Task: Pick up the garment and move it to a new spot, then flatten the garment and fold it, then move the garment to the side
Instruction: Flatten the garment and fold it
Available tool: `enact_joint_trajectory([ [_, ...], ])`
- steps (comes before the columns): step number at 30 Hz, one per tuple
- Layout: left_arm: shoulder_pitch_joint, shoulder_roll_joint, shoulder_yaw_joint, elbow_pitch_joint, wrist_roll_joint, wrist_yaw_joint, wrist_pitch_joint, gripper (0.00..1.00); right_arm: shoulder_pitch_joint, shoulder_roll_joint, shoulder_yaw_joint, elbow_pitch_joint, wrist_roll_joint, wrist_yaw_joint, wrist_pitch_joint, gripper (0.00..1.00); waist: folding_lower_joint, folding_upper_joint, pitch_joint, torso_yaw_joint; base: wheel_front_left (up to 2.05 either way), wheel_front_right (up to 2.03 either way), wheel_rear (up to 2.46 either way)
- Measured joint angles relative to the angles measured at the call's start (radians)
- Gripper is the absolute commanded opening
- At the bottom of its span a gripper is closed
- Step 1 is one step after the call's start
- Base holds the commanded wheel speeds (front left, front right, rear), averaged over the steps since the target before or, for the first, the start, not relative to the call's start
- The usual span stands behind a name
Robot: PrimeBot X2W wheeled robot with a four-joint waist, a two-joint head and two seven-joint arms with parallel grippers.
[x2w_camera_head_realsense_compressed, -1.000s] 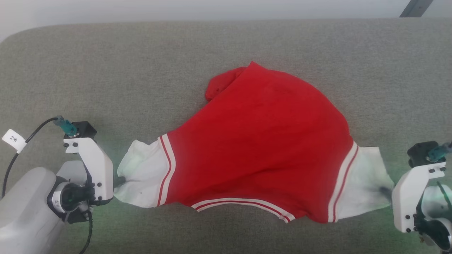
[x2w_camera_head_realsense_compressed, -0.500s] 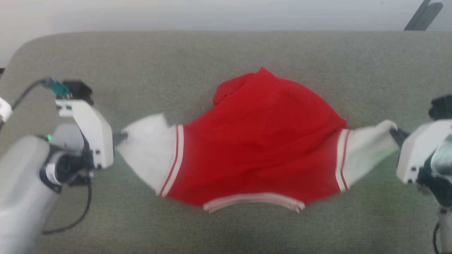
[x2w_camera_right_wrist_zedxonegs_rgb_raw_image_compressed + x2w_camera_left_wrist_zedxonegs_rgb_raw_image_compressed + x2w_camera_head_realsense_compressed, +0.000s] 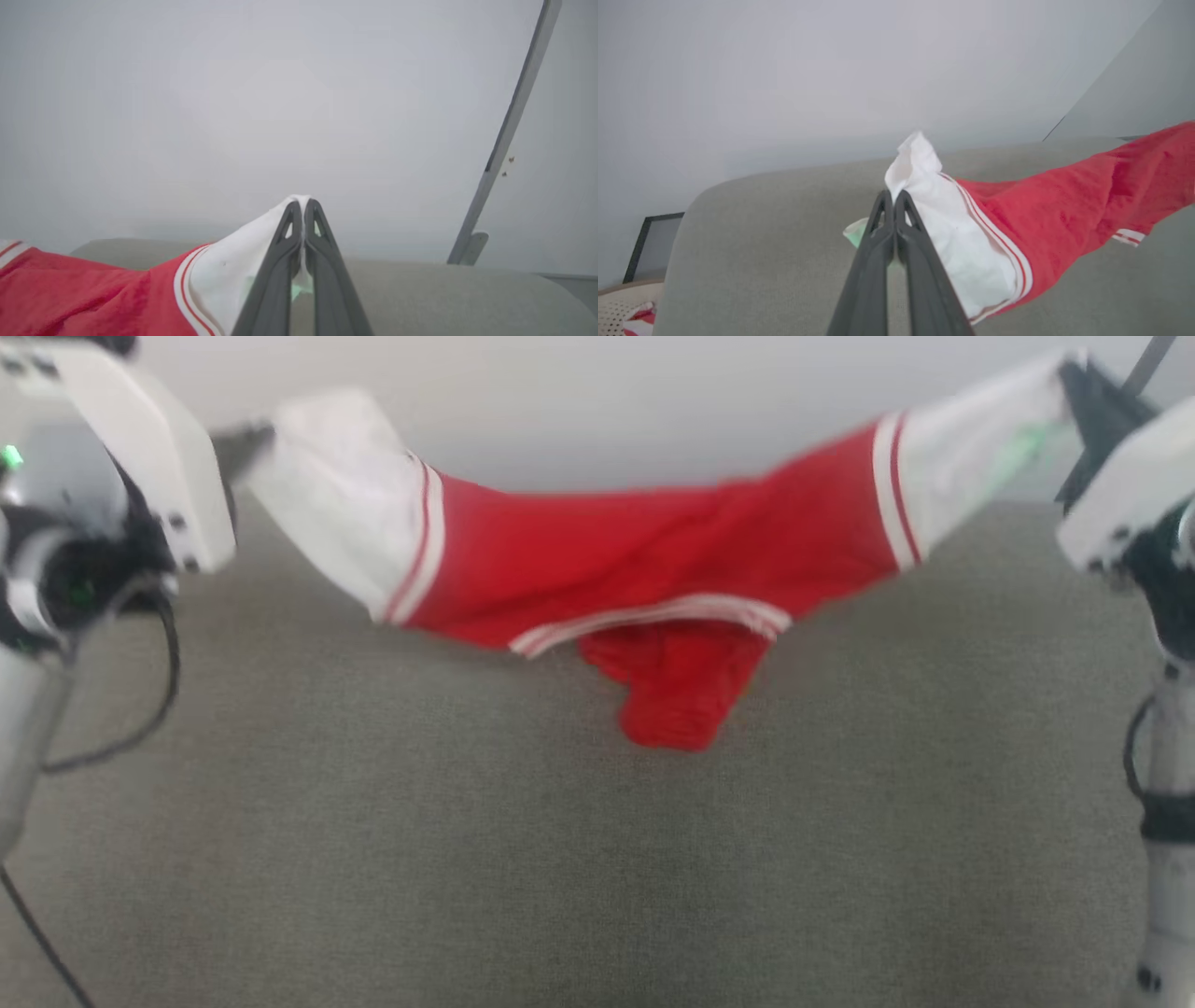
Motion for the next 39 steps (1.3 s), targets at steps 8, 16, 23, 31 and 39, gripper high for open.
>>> enact_joint_trajectory([
  [8, -0.194, -0.029, 0.028, 0.077, 0.059, -0.02, -0.093, 0.0, -0.206, 0.027, 0.014, 0.124, -0.004, 0.0, -0.142, 0.0, 0.0, 0.0, -0.046, 0.014, 0.0, 0.0, 0.0],
  [16, -0.325, -0.057, 0.035, 0.153, 0.098, -0.041, -0.165, 0.0, -0.361, 0.029, 0.034, 0.257, -0.009, 0.0, -0.233, 0.0, 0.0, 0.0, -0.037, 0.02, 0.0, 0.0, 0.0],
  [23, -0.399, -0.08, 0.032, 0.198, 0.141, -0.059, -0.243, 0.0, -0.486, -0.012, 0.069, 0.356, -0.05, 0.0, -0.33, 0.0, 0.0, 0.0, 0.044, 0.025, 0.0, 0.0, 0.0],
  [31, -0.539, -0.118, 0.041, 0.271, 0.206, -0.075, -0.404, 0.0, -0.664, -0.071, 0.13, 0.465, -0.153, 0.0, -0.539, 0.0, 0.0, 0.0, 0.209, 0.032, 0.0, 0.0, 0.0],
  [39, -0.685, -0.178, 0.061, 0.388, 0.299, -0.087, -0.746, 0.0, -0.836, -0.113, 0.162, 0.578, -0.355, 0.0, -0.809, 0.0, 0.0, 0.0, 0.396, 0.054, 0.0, 0.0, 0.0],
])
